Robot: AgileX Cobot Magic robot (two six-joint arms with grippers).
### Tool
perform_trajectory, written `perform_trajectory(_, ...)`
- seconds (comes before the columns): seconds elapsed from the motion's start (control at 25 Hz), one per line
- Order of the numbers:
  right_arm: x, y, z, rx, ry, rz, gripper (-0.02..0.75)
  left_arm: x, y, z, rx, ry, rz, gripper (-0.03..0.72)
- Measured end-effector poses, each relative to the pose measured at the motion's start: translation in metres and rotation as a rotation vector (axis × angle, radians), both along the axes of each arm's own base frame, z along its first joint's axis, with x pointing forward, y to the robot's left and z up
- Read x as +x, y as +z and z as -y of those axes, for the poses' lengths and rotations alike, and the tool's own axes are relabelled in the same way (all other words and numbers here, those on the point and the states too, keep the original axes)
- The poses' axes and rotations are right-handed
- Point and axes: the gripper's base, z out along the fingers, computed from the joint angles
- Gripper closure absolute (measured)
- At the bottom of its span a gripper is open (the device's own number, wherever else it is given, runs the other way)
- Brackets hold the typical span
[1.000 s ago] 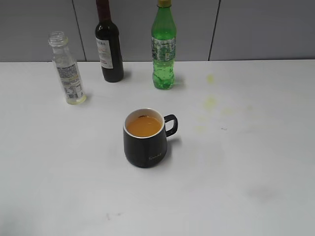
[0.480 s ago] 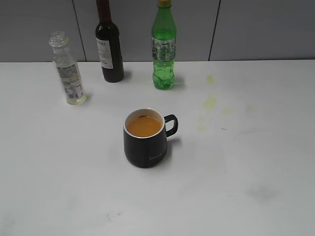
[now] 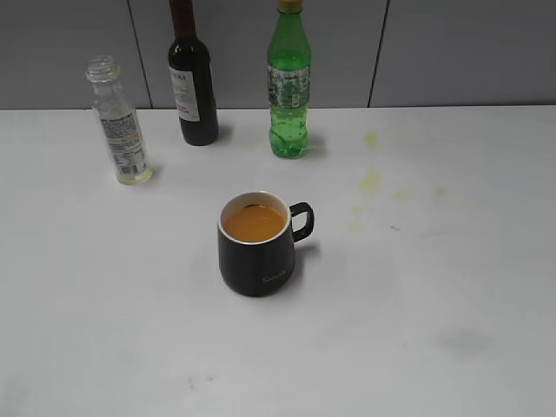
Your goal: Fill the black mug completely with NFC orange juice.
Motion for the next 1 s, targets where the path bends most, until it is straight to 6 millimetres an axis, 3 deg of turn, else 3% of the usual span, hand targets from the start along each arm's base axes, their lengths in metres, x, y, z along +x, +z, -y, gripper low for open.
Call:
perform_trajectory(0.76, 0.0, 0.0, 0.0, 0.0, 0.0, 0.0, 0.185, 0.001, 0.001, 0.001, -0.009, -0.003, 0.009, 0.124)
perform_trajectory(1.0, 0.0, 0.0, 0.0, 0.0, 0.0, 0.0, 0.185, -0.011, 0.003, -0.004, -0.026, 0.08, 0.088, 0.162)
